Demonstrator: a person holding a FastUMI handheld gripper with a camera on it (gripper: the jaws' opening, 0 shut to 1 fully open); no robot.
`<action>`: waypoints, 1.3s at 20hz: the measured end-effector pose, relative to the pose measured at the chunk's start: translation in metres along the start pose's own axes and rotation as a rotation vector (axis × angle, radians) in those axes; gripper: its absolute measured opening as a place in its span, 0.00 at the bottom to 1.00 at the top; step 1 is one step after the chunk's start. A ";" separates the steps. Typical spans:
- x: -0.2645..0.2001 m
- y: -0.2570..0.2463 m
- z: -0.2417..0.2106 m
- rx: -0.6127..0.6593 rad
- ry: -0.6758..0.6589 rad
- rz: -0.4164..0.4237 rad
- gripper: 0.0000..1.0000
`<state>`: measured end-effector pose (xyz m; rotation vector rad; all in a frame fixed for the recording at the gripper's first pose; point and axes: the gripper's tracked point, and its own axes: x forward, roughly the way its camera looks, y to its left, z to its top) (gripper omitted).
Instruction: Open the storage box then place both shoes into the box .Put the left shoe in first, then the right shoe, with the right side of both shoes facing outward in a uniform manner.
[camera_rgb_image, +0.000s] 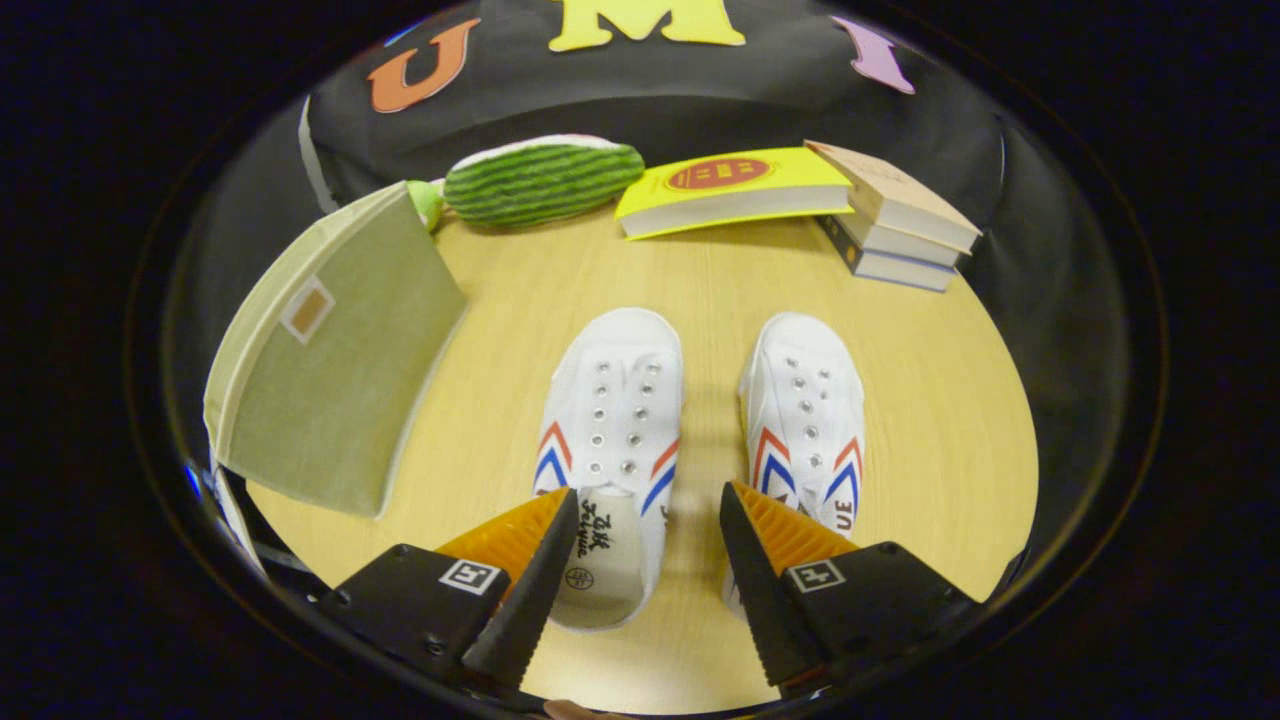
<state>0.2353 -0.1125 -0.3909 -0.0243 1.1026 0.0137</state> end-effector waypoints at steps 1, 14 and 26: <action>0.005 0.000 -0.004 0.009 0.026 0.008 0.77; 0.001 0.023 -0.001 0.120 0.133 0.146 0.06; -0.068 0.061 0.022 0.343 0.093 0.320 0.06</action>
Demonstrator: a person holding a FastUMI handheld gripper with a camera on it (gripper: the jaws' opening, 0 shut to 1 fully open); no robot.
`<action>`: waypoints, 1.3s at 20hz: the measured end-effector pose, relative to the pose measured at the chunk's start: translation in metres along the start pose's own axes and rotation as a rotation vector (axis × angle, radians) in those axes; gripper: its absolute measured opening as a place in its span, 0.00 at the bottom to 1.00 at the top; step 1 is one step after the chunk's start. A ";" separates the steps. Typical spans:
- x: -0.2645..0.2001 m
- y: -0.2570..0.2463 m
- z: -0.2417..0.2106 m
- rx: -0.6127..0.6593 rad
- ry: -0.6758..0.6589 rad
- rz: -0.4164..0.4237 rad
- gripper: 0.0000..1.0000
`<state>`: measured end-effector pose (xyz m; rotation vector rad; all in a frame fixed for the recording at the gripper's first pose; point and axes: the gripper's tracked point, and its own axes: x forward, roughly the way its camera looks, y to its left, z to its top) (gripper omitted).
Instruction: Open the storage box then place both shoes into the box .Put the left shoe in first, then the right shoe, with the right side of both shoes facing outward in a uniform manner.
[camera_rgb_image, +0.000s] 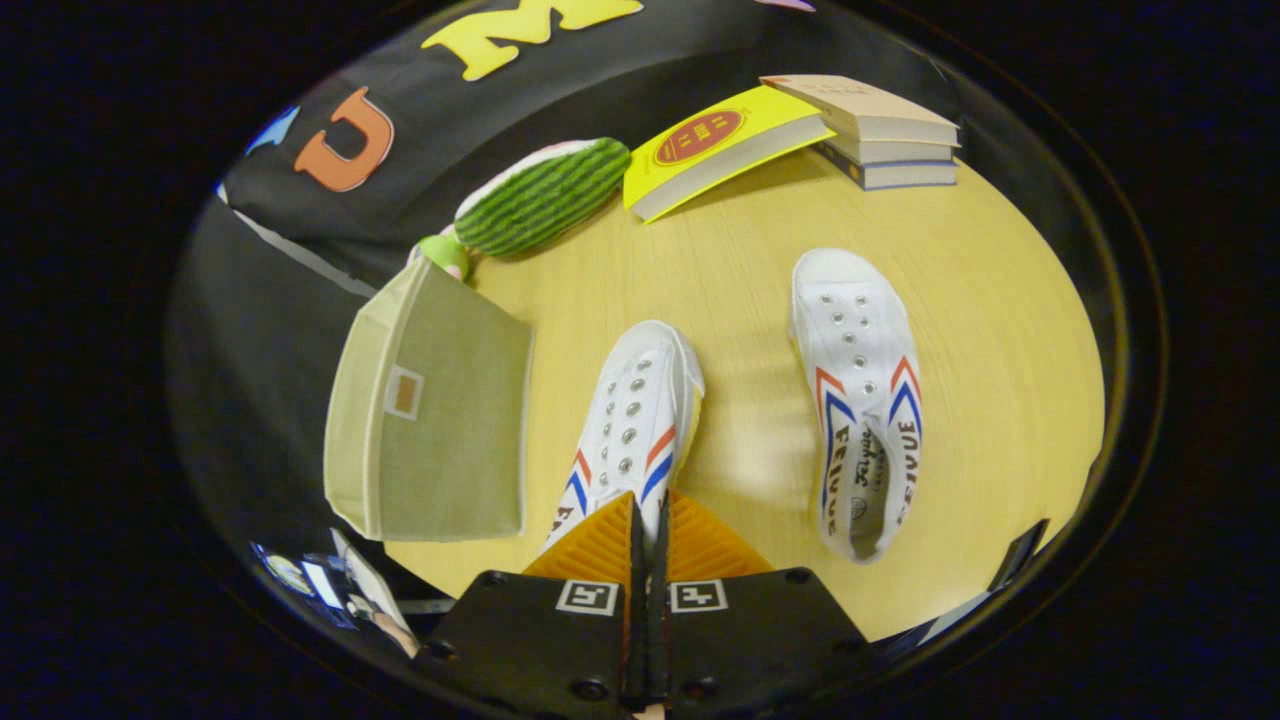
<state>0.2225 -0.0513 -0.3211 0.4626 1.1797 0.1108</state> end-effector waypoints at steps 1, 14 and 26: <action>-0.005 0.008 0.002 0.017 -0.008 0.029 0.05; -0.075 0.160 0.048 0.002 -0.320 0.249 0.05; 0.027 0.262 0.007 0.043 -0.304 0.245 0.06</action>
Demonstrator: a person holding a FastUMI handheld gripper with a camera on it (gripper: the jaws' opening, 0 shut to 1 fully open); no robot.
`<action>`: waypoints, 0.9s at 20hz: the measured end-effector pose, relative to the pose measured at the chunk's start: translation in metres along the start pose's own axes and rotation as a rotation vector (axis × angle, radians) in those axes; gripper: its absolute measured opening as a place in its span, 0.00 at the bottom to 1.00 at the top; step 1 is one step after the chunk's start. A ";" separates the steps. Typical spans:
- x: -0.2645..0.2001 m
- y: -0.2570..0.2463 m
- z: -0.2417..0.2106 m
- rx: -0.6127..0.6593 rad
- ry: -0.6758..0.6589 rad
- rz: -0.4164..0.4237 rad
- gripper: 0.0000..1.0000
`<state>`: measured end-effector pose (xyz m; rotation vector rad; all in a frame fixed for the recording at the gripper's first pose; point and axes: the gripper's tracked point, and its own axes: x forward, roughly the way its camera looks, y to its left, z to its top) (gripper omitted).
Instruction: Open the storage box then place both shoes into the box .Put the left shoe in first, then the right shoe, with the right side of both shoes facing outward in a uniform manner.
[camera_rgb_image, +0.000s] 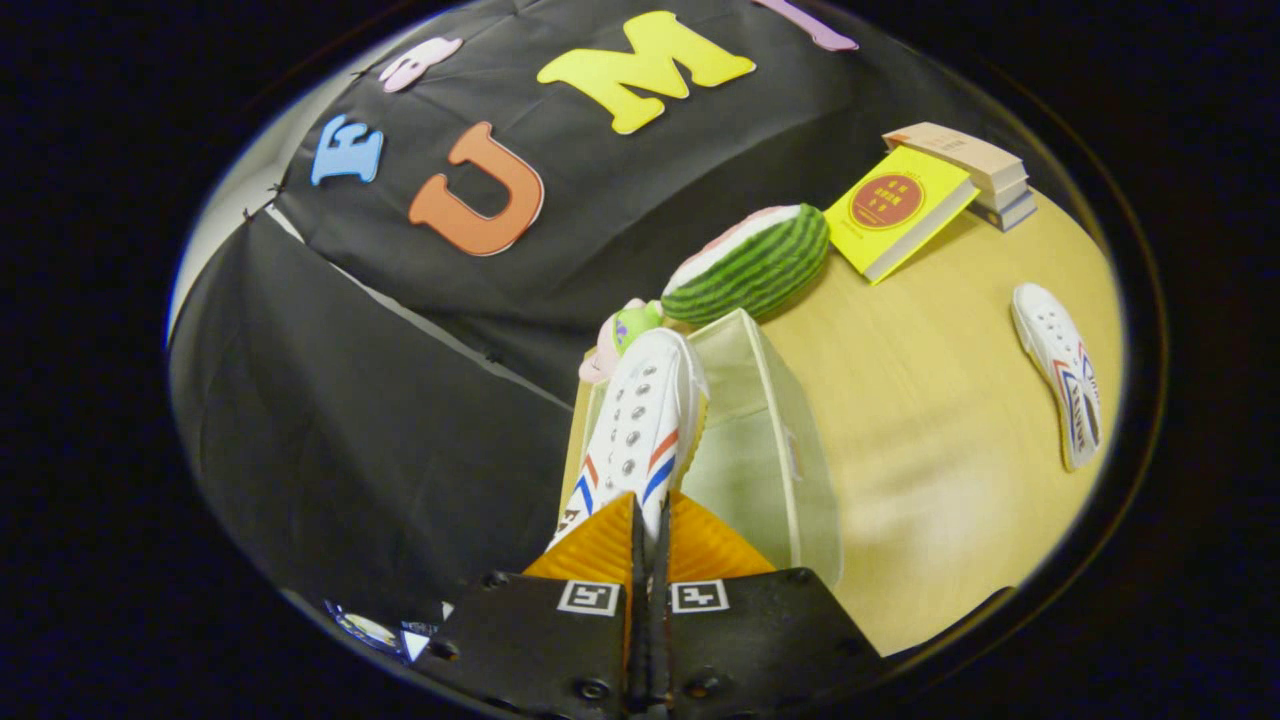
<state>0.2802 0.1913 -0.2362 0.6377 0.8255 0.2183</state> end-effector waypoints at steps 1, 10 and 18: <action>0.007 0.000 -0.002 0.009 -0.018 -0.008 0.06; 0.068 -0.008 -0.057 0.011 0.064 -0.048 0.05; 0.034 -0.004 -0.045 -0.138 0.094 -0.025 1.00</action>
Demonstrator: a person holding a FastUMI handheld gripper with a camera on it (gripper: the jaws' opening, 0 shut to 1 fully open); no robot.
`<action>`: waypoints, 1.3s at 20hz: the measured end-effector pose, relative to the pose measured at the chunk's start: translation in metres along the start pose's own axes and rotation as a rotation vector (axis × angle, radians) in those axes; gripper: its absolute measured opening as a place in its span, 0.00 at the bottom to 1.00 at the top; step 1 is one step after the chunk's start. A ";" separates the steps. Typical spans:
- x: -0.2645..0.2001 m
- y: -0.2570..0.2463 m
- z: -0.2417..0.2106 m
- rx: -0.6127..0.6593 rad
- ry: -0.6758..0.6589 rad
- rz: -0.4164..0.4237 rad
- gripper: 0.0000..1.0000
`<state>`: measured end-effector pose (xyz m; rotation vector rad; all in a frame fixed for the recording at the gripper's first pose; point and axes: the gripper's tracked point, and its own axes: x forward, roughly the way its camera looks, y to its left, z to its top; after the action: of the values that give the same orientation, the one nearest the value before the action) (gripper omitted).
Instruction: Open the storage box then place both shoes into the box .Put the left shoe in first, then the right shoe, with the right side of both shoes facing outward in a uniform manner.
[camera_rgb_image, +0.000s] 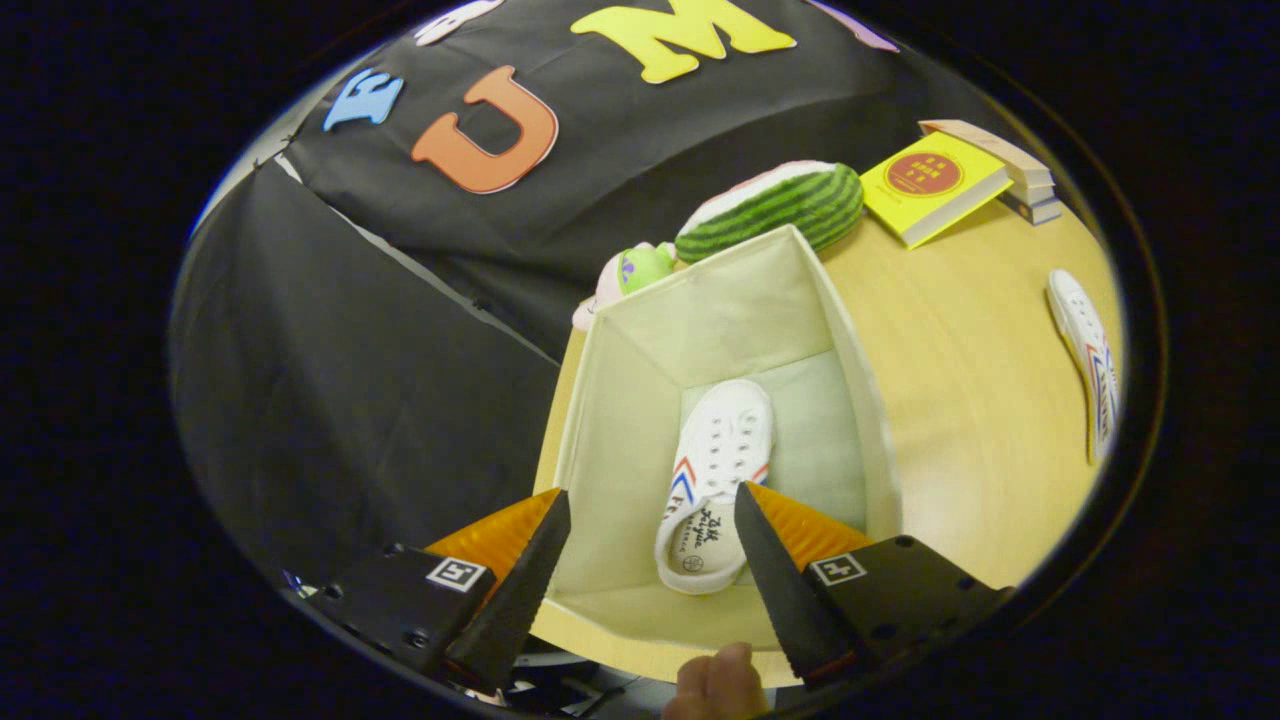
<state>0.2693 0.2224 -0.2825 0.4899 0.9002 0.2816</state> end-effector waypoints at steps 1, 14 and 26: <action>-0.010 -0.004 0.006 -0.028 -0.018 -0.011 1.00; -0.145 -0.159 0.067 -0.079 -0.151 -0.146 1.00; -0.165 -0.347 0.076 0.011 -0.026 -0.389 1.00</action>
<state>0.2425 -0.1673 -0.3103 0.3185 0.9514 -0.0833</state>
